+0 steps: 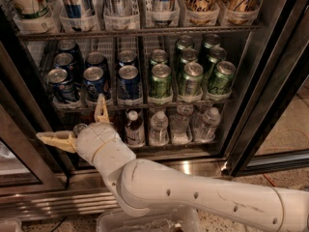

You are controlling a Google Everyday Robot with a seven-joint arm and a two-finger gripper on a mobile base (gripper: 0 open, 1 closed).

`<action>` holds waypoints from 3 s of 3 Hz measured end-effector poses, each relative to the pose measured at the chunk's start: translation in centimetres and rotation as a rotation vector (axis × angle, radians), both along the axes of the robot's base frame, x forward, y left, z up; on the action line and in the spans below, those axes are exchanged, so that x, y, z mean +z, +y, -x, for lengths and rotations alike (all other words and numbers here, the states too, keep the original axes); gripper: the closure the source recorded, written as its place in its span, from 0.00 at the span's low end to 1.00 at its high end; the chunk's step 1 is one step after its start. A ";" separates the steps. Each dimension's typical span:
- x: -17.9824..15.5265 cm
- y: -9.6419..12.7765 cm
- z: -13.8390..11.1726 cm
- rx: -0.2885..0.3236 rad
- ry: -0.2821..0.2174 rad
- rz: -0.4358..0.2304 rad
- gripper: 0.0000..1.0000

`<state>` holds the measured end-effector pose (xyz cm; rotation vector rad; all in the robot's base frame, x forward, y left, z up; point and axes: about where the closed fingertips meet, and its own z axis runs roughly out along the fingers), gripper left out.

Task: Pick pepsi can from middle shelf of fridge

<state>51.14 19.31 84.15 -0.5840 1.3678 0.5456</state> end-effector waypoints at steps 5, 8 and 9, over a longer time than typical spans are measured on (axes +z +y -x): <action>0.0 0.0 0.0 0.000 0.000 0.000 0.32; -0.7 0.7 -0.9 0.005 0.009 0.047 0.21; -0.9 1.2 -1.6 0.008 0.010 0.056 0.20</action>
Offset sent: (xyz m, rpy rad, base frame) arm 0.0000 0.0000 0.0000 0.0000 0.0000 0.0000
